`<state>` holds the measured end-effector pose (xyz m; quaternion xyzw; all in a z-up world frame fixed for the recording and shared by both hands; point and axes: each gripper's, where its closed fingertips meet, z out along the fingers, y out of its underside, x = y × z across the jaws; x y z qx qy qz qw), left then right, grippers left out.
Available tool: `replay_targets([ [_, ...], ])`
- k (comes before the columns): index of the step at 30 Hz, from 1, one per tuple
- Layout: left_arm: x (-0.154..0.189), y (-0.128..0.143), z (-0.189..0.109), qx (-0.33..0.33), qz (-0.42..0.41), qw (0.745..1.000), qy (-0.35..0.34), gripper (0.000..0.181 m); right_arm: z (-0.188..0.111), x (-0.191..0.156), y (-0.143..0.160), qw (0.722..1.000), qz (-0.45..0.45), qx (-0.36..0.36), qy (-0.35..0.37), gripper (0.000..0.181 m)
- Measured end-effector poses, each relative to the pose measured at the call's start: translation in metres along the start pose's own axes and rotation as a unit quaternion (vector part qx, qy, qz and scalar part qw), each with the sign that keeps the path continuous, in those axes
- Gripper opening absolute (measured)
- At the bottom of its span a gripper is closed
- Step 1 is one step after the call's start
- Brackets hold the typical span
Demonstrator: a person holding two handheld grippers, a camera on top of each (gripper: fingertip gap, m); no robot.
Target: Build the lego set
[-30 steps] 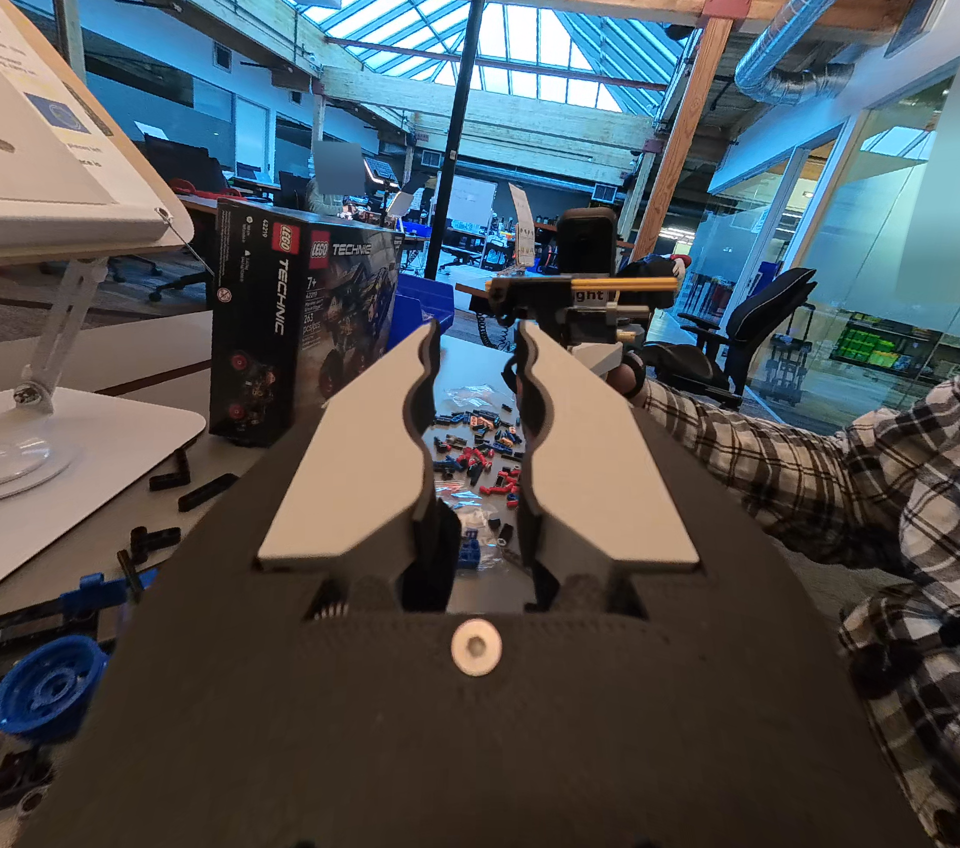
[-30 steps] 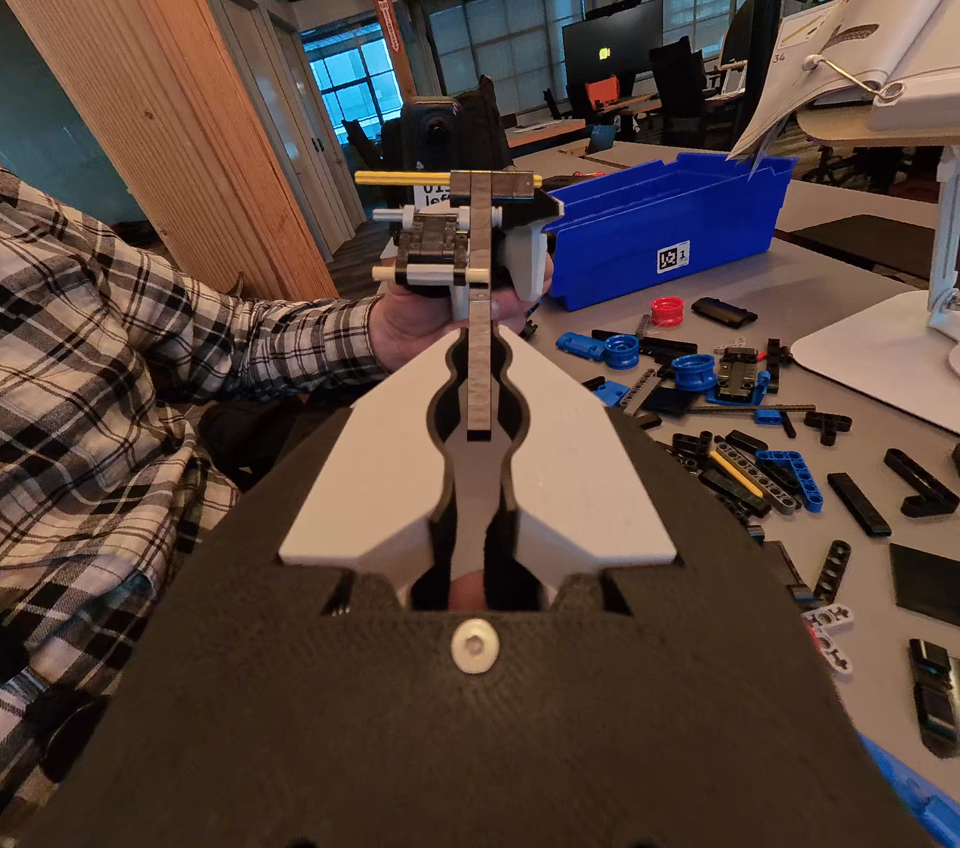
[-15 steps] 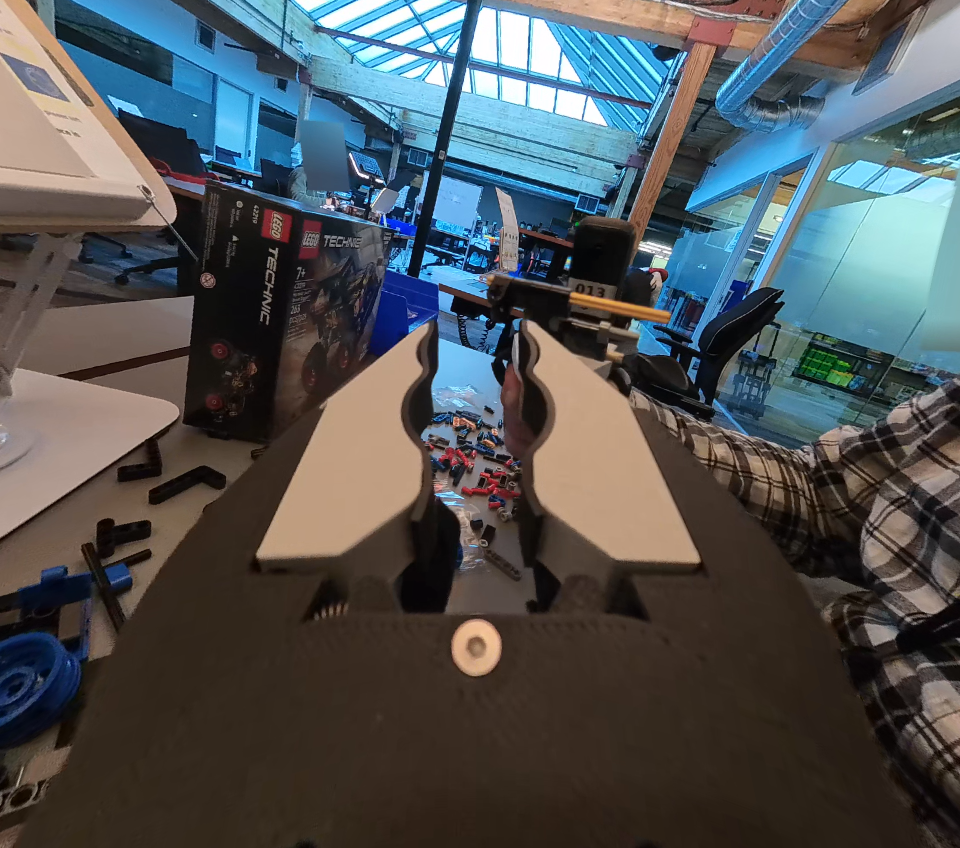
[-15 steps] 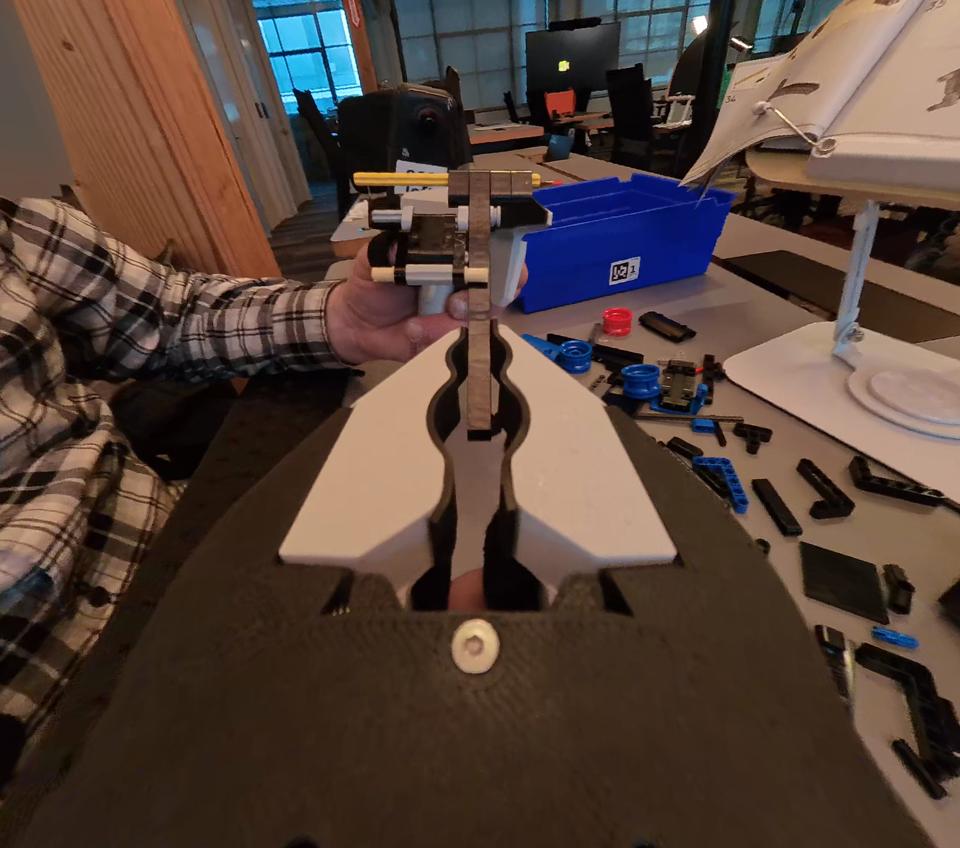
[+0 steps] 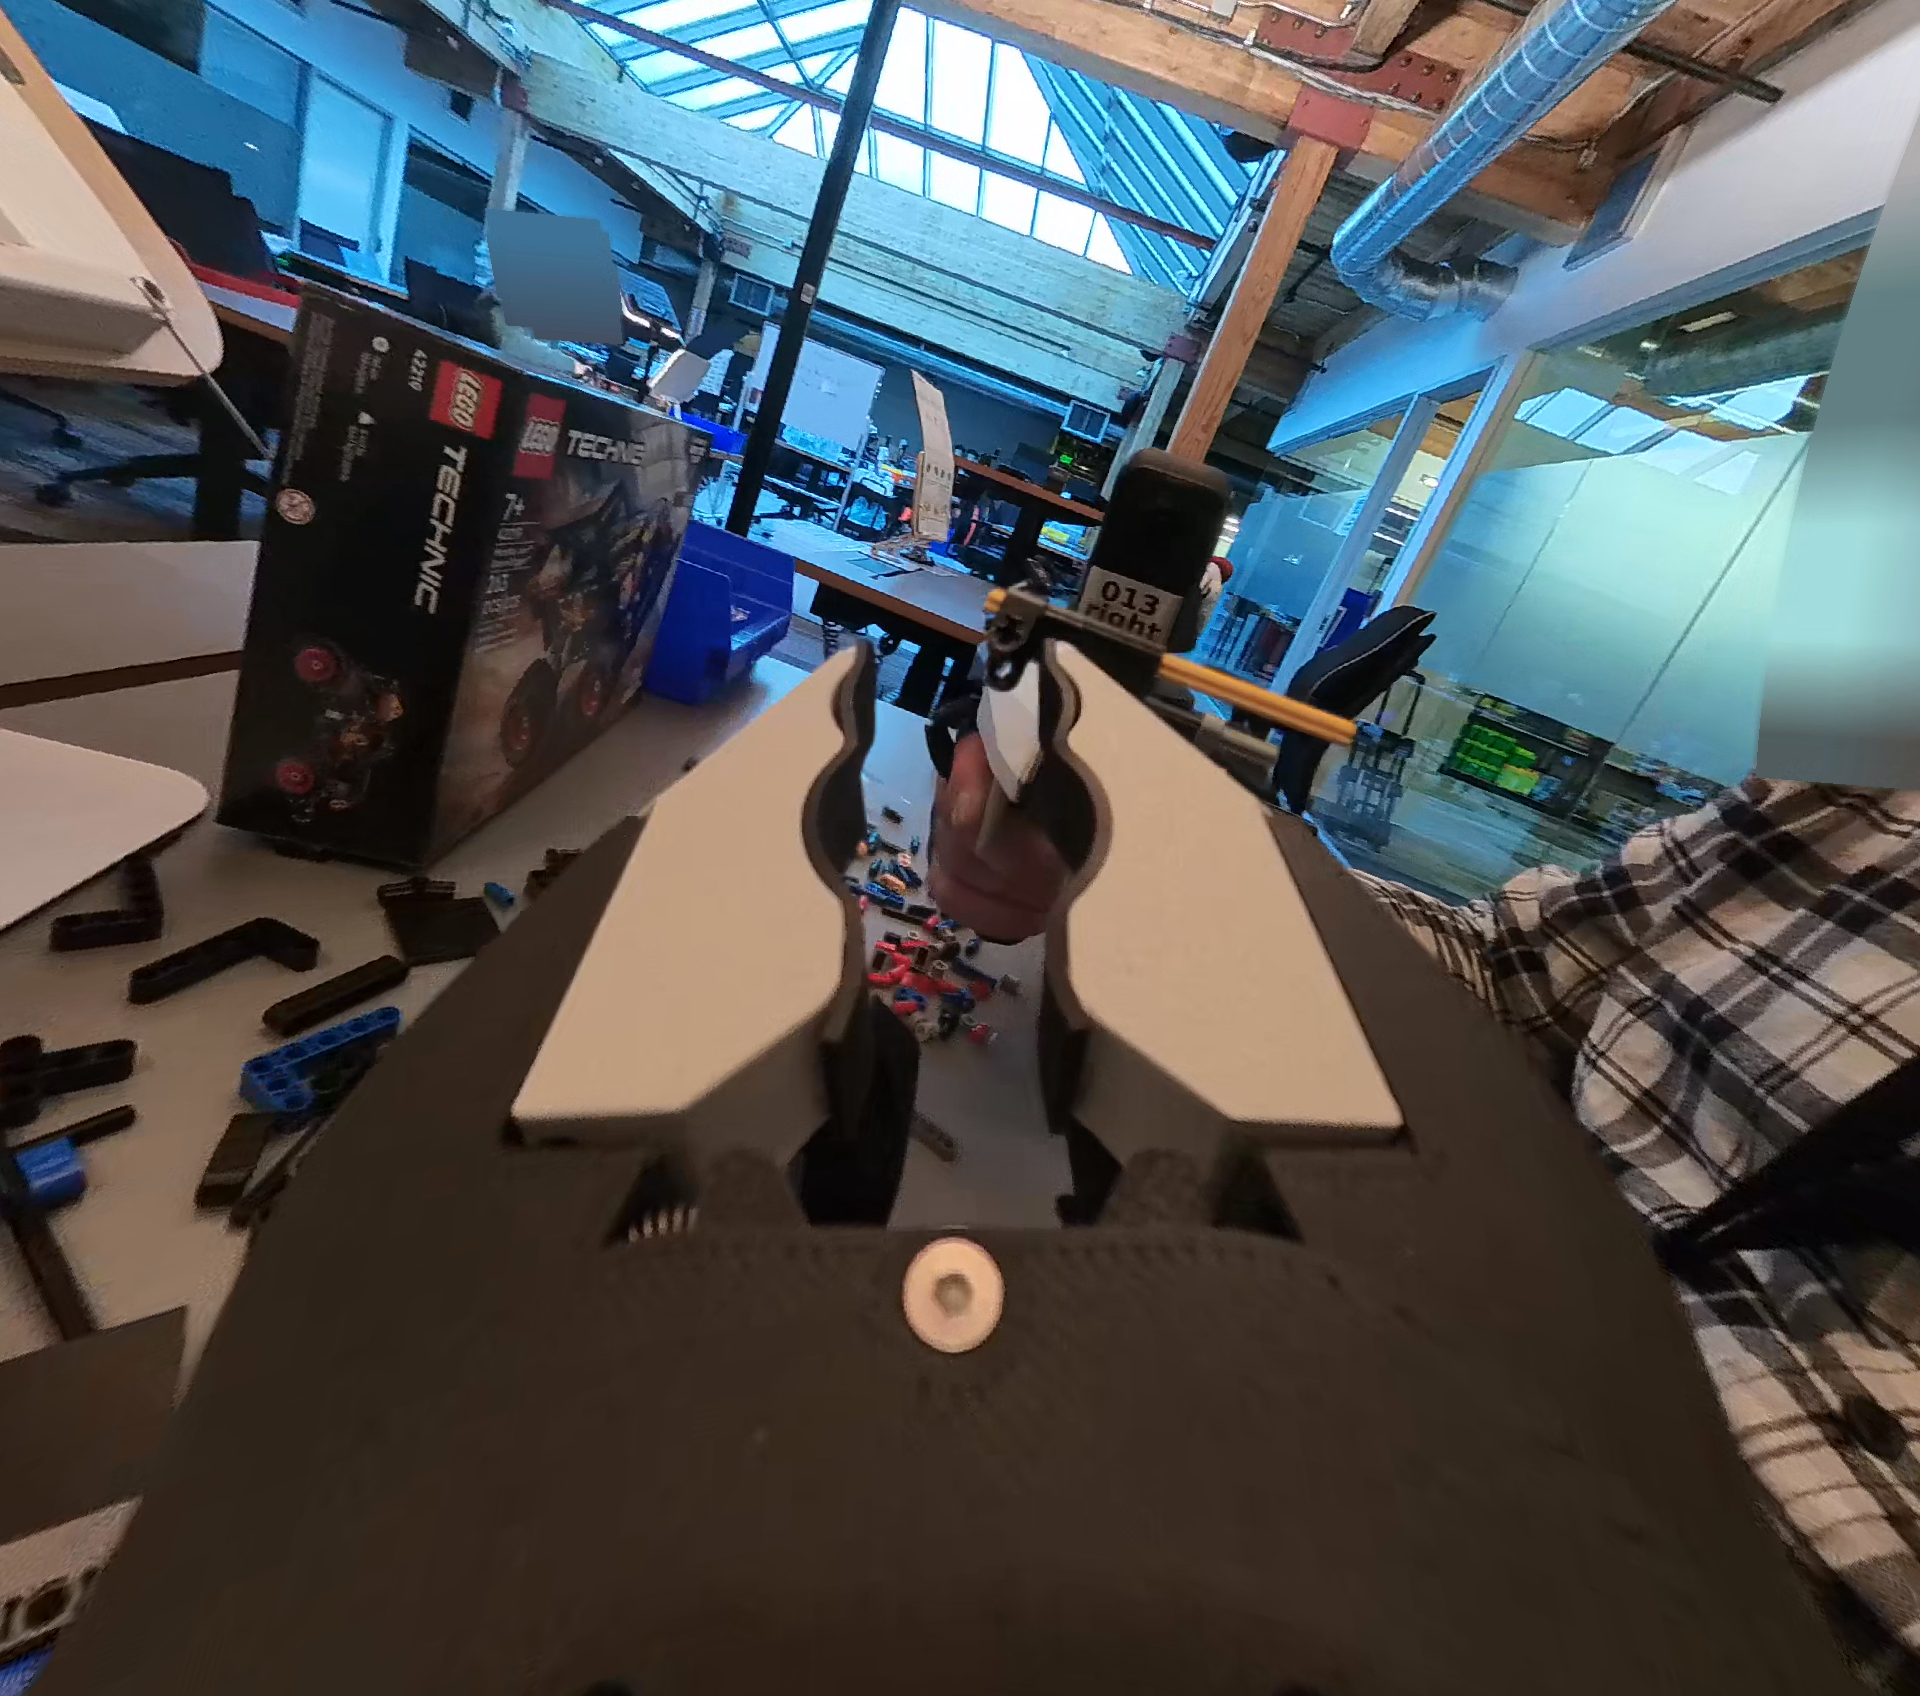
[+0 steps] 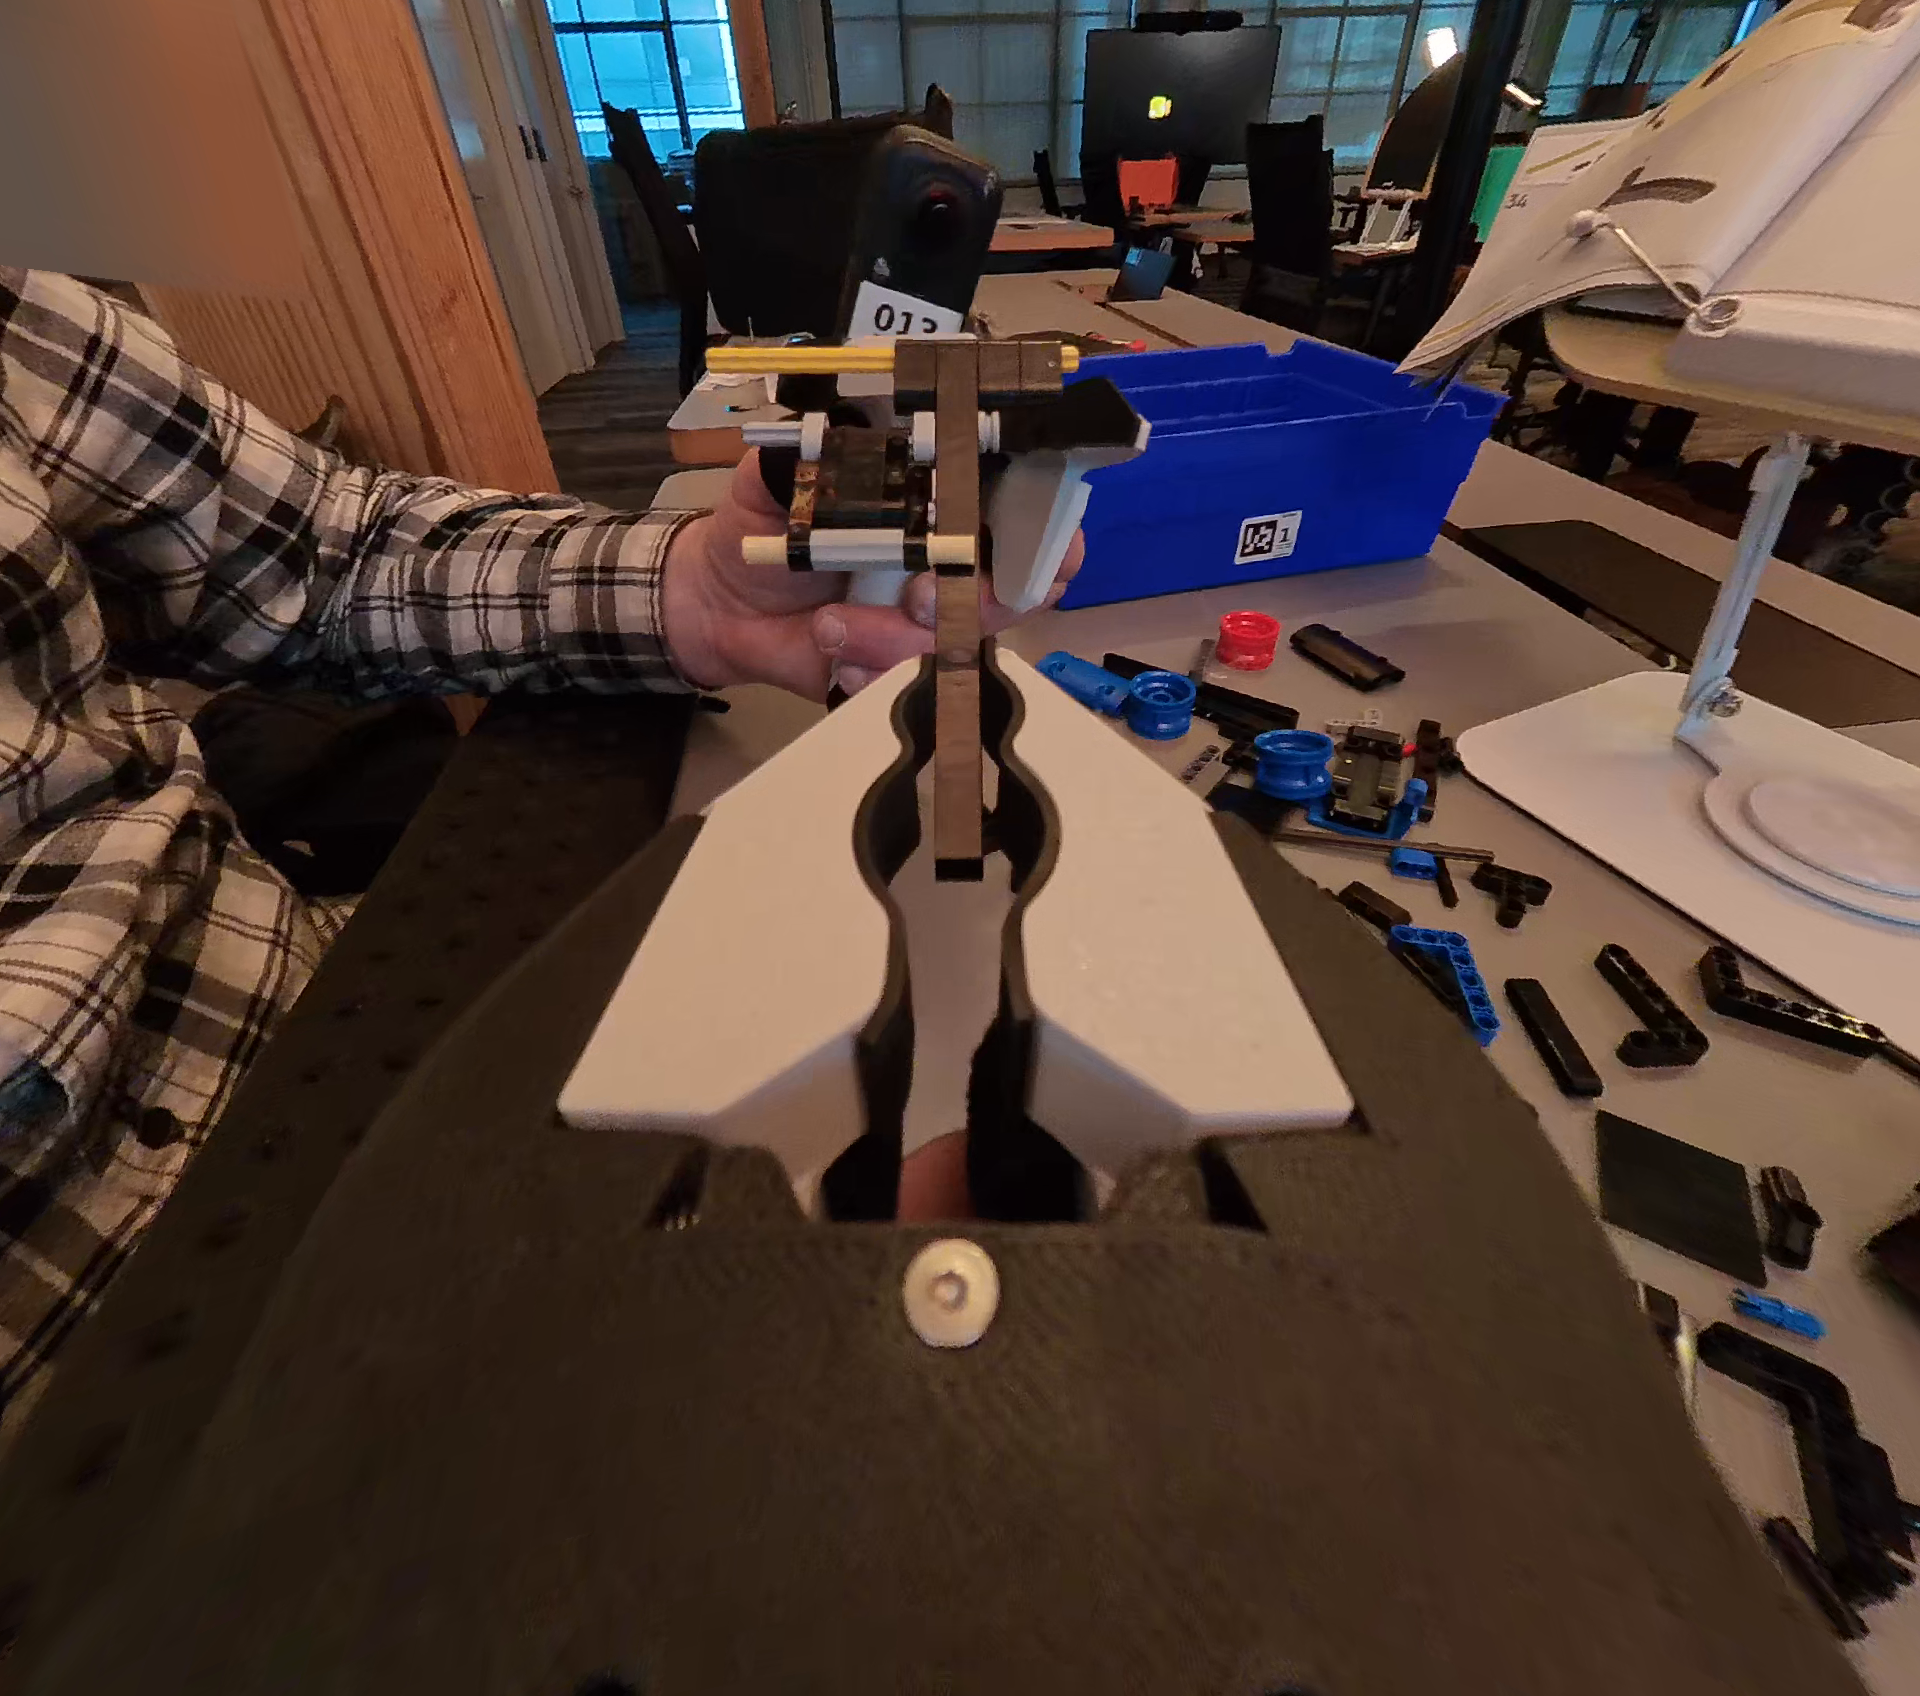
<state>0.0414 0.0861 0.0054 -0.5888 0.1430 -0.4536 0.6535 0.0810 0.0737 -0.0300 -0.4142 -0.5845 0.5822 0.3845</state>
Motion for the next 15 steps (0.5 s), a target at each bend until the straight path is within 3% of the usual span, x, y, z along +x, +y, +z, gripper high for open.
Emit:
replay_targets([
  [8,0.018,0.003,0.003,-0.005,0.025,0.999,0.043,0.005,0.001,-0.008,0.001,0.999,0.018,-0.001,-0.030,0.007],
  [15,0.021,0.002,0.003,-0.005,0.063,0.997,0.032,0.009,0.000,-0.013,-0.001,0.998,0.029,0.005,-0.049,0.007],
])
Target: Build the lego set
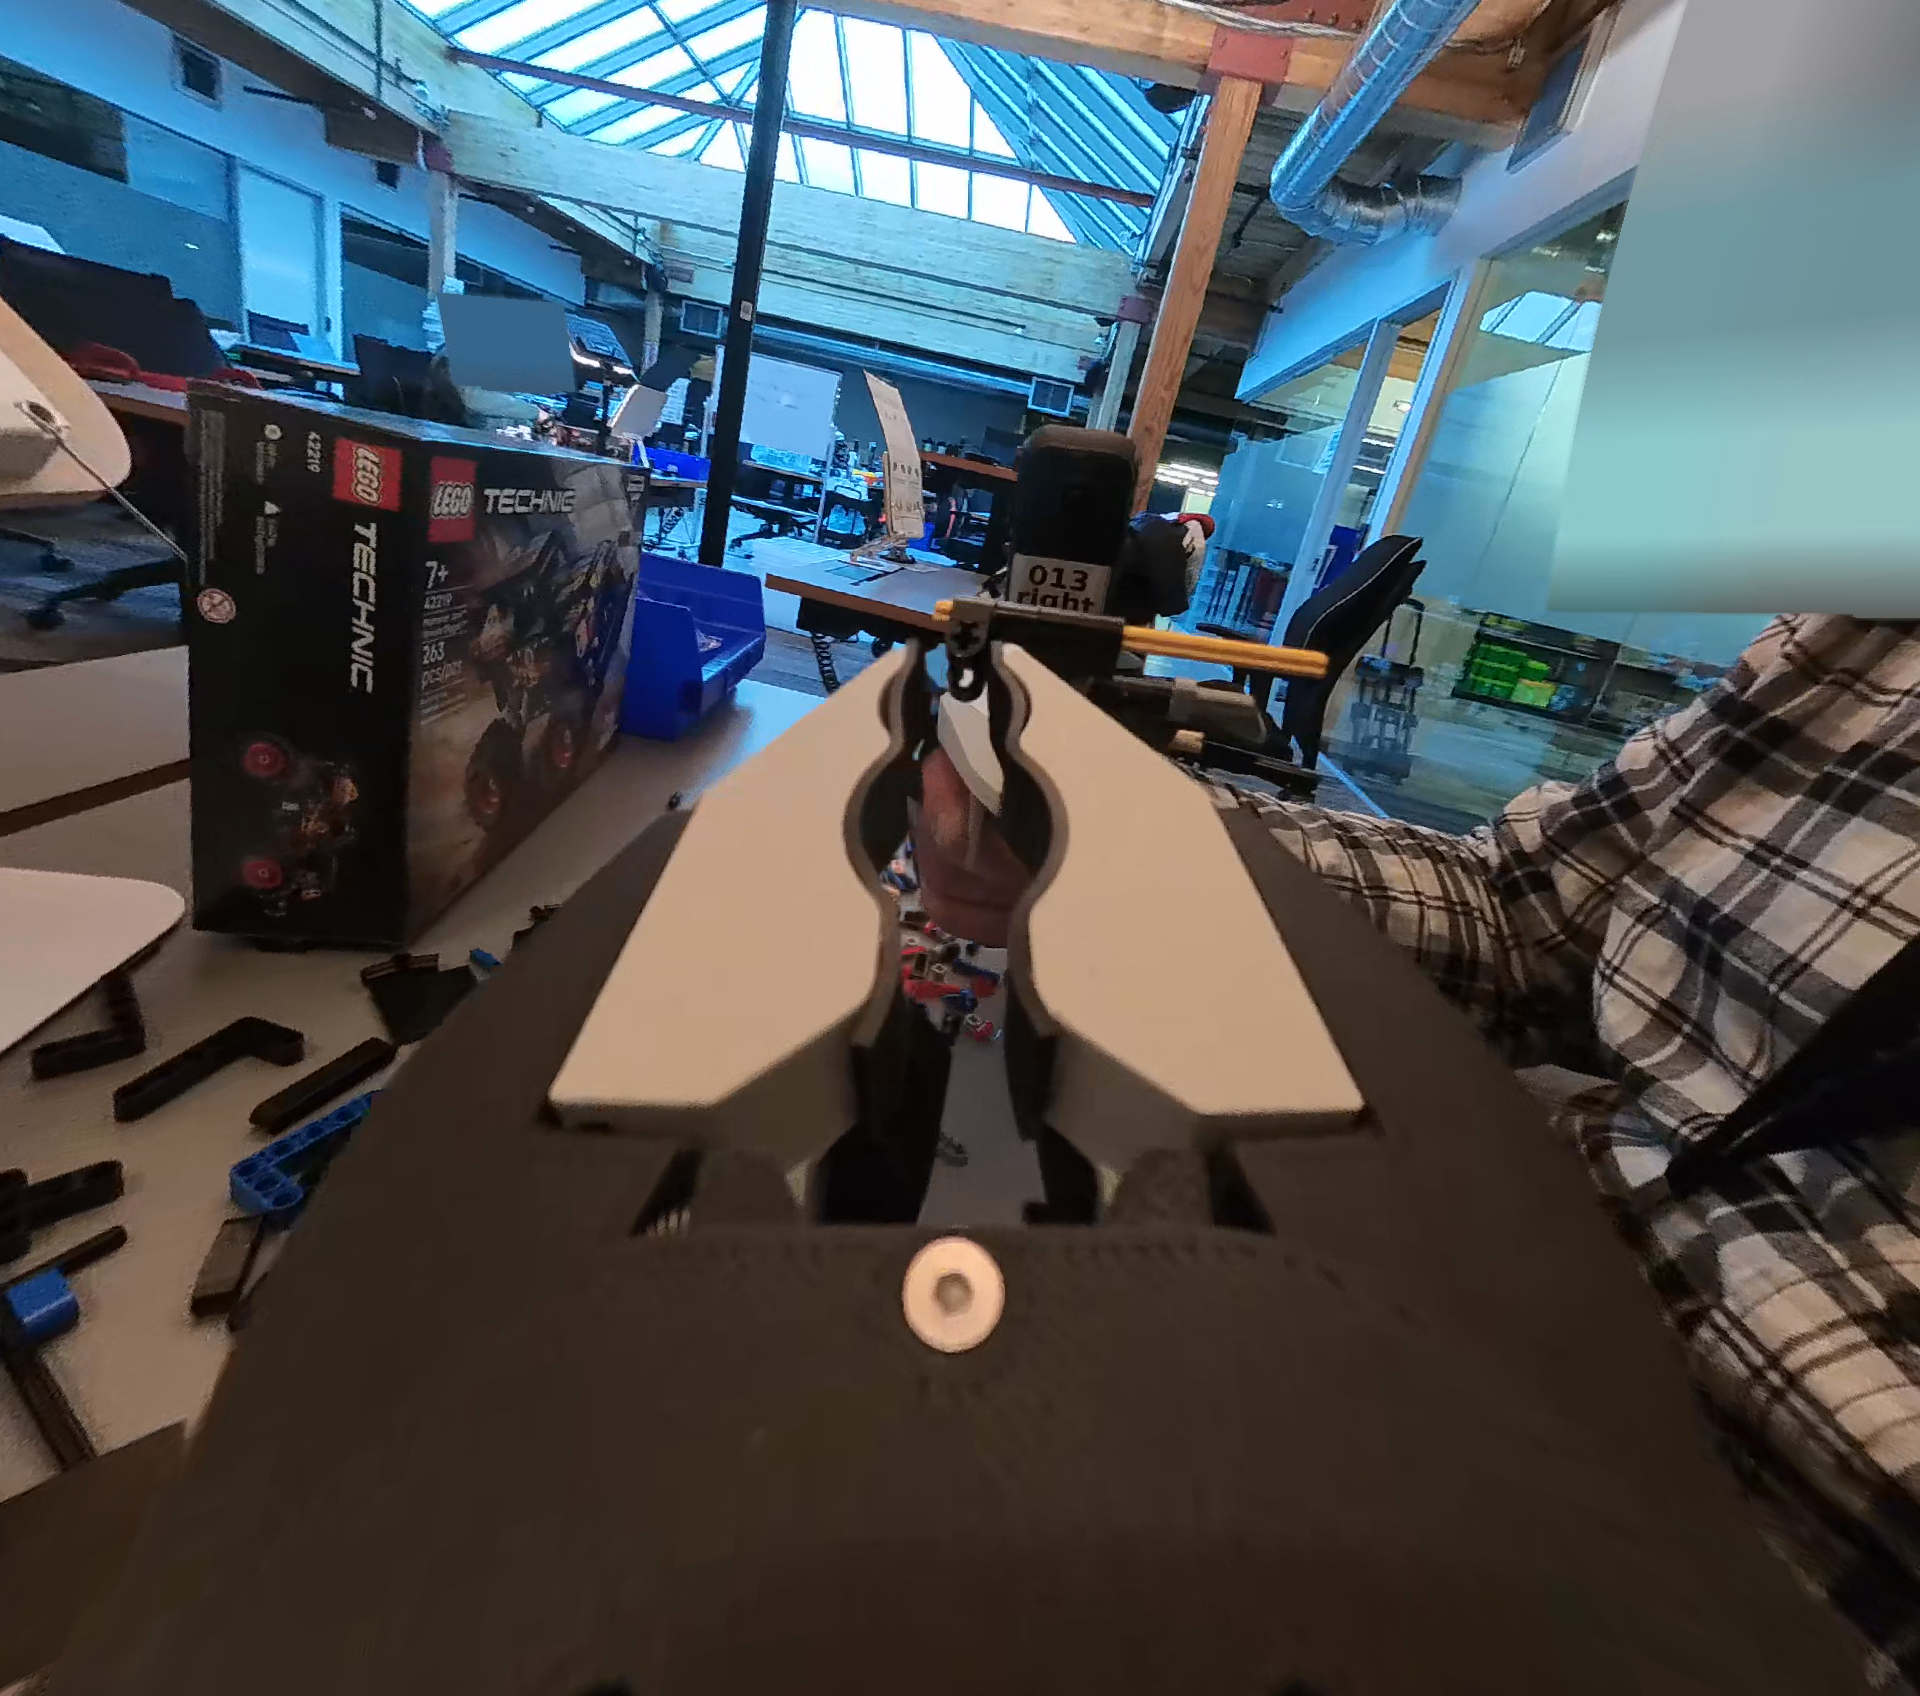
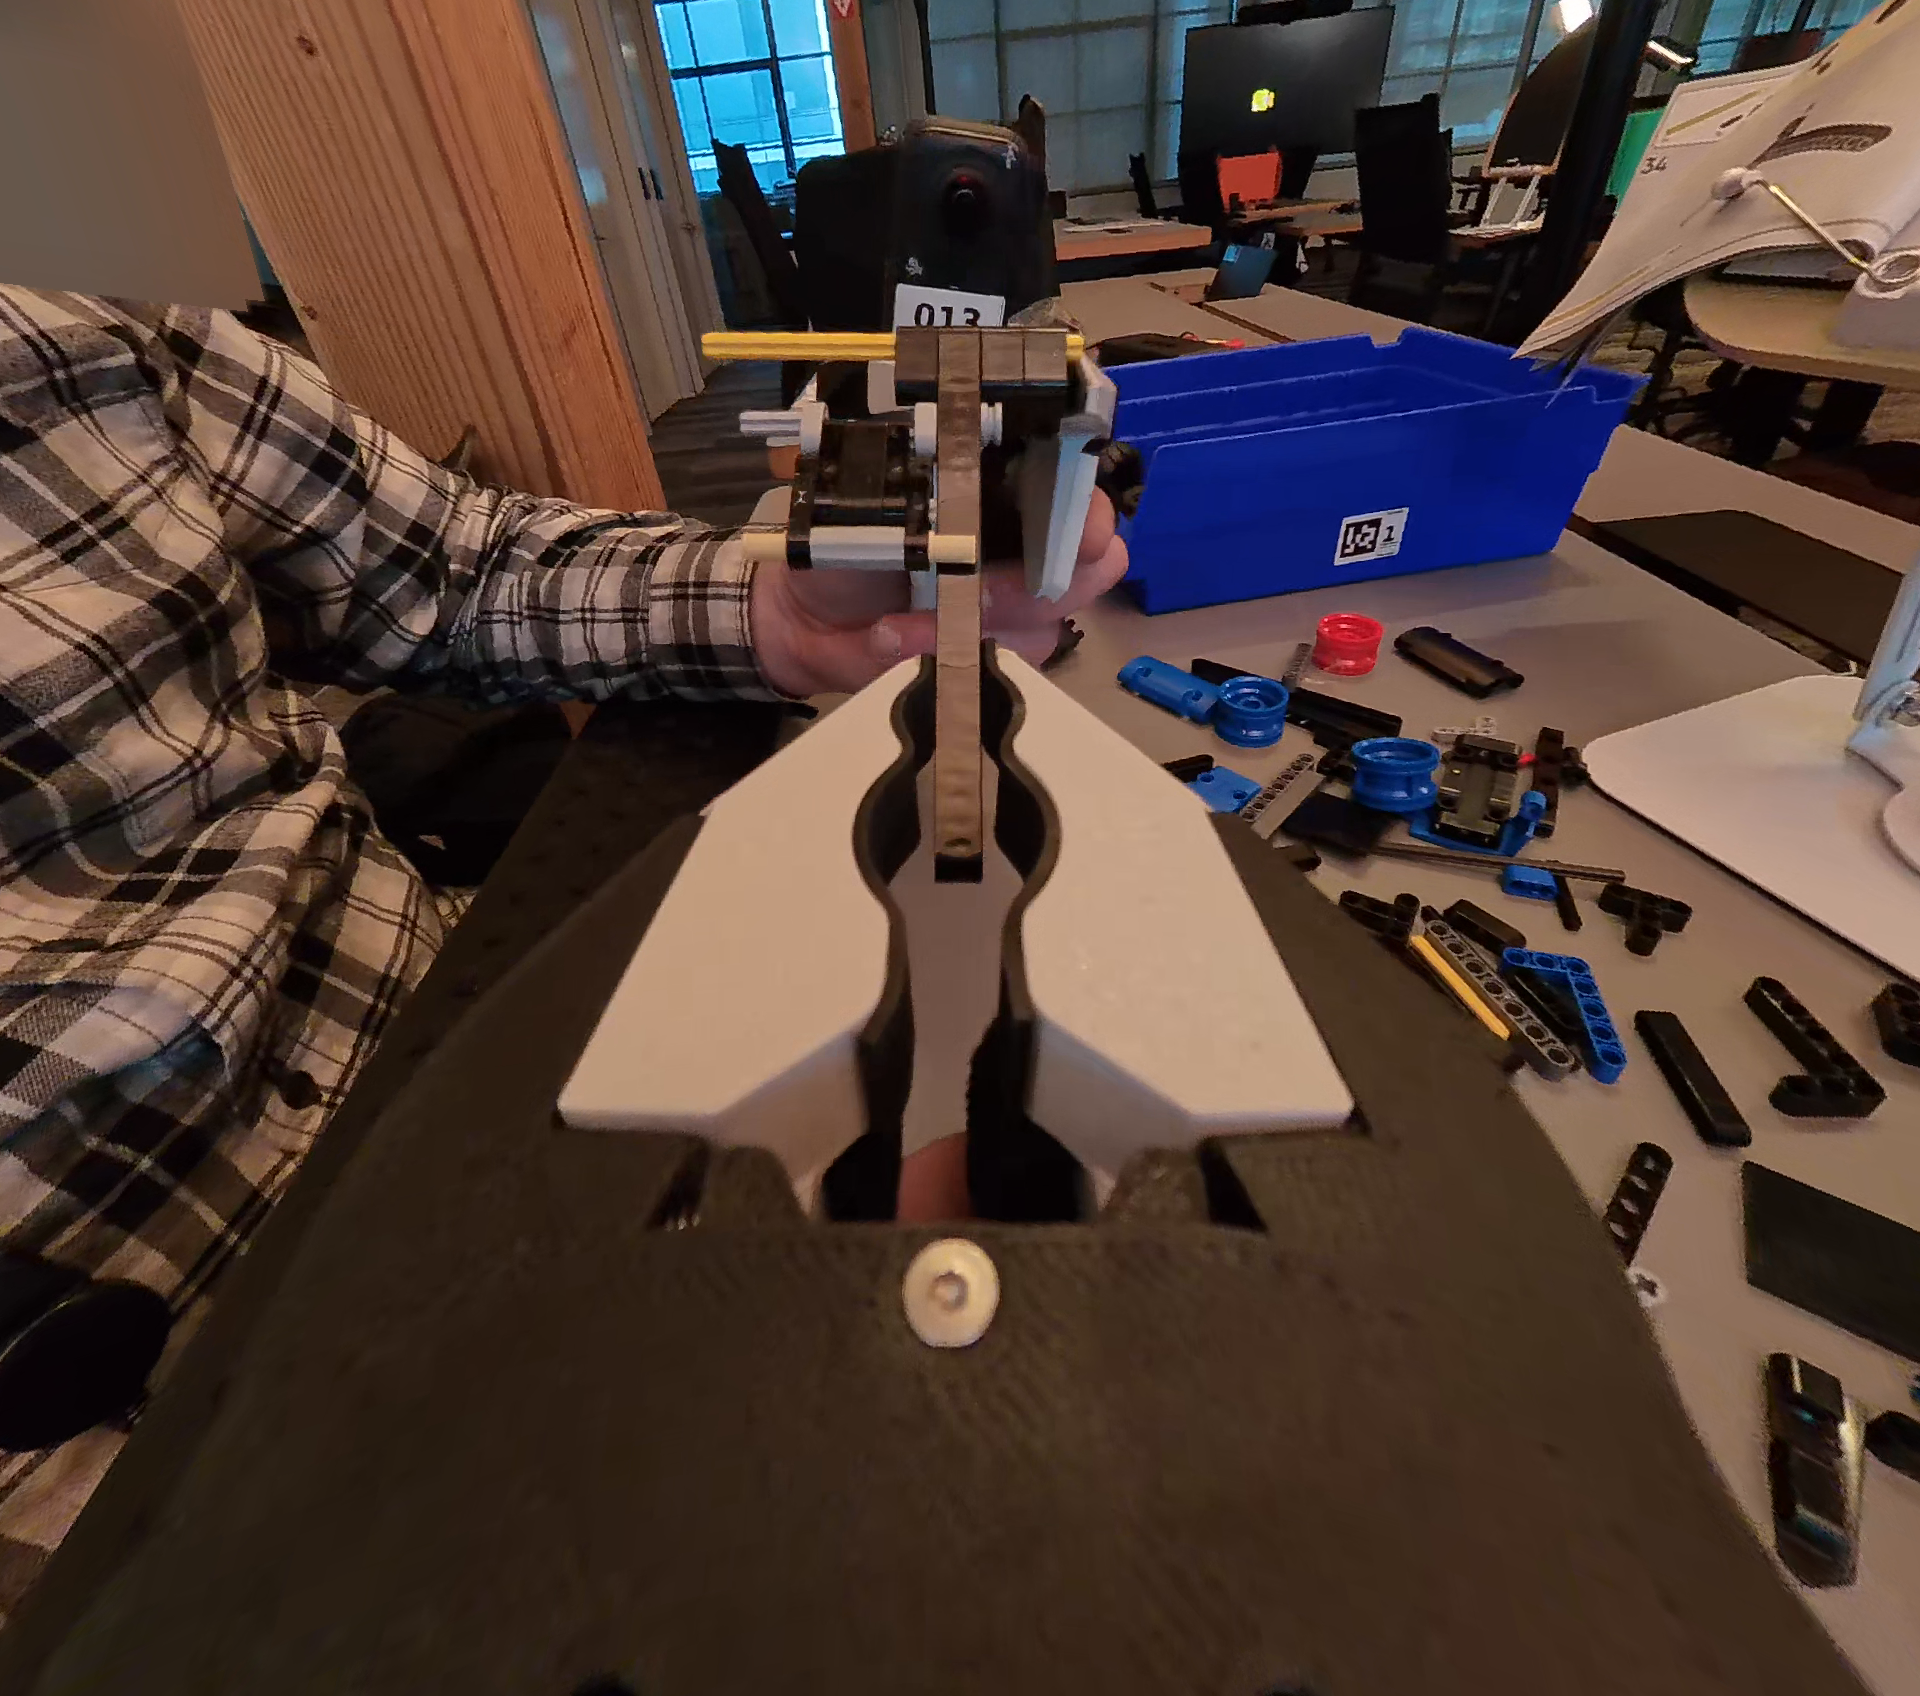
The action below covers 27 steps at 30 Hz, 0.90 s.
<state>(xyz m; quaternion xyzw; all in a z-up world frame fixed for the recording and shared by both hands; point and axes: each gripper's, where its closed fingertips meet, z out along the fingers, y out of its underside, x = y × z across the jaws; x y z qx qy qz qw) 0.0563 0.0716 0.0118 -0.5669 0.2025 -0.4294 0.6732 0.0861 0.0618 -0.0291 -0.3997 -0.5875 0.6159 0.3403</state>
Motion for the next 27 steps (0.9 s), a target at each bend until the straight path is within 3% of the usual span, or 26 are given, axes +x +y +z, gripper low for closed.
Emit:
replay_targets([
  [27,-0.0020,-0.0005,-0.0016,-0.013,0.063,0.997,-0.033,0.006,-0.0035,0.0026,0.0029,1.000,0.017,-0.004,-0.009,0.007],
])
